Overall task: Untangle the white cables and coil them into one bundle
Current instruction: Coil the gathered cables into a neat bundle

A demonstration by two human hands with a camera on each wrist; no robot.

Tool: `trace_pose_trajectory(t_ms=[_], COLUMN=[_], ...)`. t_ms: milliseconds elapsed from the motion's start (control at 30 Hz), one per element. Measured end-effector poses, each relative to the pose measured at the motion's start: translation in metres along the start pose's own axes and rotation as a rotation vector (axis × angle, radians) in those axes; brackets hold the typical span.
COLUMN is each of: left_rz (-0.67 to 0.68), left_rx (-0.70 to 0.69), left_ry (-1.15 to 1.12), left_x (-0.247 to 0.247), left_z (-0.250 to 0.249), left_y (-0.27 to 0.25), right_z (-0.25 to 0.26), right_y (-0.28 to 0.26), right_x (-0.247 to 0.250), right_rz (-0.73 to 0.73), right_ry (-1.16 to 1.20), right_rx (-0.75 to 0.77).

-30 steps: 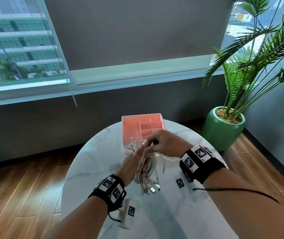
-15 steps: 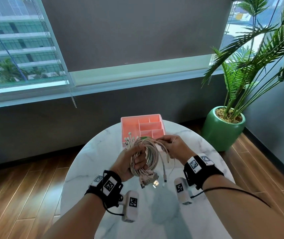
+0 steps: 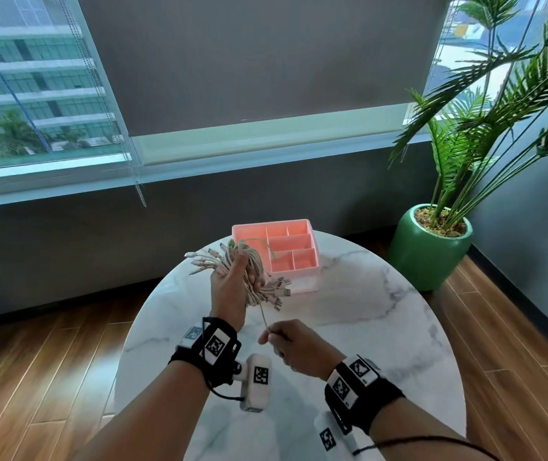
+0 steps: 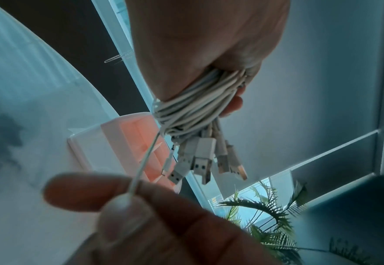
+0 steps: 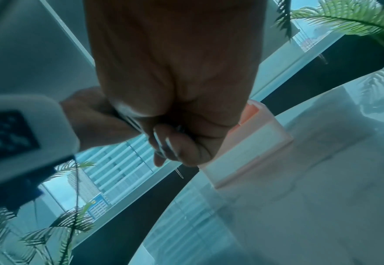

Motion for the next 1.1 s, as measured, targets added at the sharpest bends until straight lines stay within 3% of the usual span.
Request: trace_pose_trajectory(t_ms=[167,333,533,633,767,833,900,1000,1100], left_rz=[-0.026,0.075,0.463,0.64,0.819,0.887,0.947,0.945,0.841], left_rx=[-0.069,-0.064,0.204,0.351,0.466,0.489,0.502,0.535,0.526], left_ry=[0.255,0.443,0.307,0.214,0.184,0.182,0.158,0.109,0.151], left_x=[0.011,0.01,0.02,0.016,0.007,0.002,-0.004,-0.009,-0.009], left_z=[0.013,0.025,0.031,0.028,0.024,0.022,0.018,0.016,0.02], left_y=[-0.003,-0.009,-0.013,-0.022,-0.035,-0.038,-0.041,-0.042,-0.04], right_z=[0.037,0.068,0.071,0.071,0.072,0.071,0.071,0.069,0.063], right_y=[-0.01,-0.009,-0.004,-0.001,0.005,0.008,0.006,0.005,0.006], right_x=[0.01,0.02,0.04,0.054,0.068,0.071,0.074,0.076,0.078], right_rz=[0.015,-0.172,-0.245,-0.23,-0.044,0.055,0.056,-0.005,-0.033], right_ry=[-0.427,-0.485,-0.334,-0.472,-0.707,-0.7,-0.645,-0.595,-0.561], right_rx=[0.105,0.267,0.378,0.4,0.42,0.366,0.332,0.34,0.306])
Point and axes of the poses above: each hand's wrist, its own y-axis towards the middle knuckle, its own x-axis out of the back of the hand, z = x × y, the point moved 2 cm from there along y, towards the middle knuckle, and after that the axes turned 1 degree about -x, right-handed, at the moved point
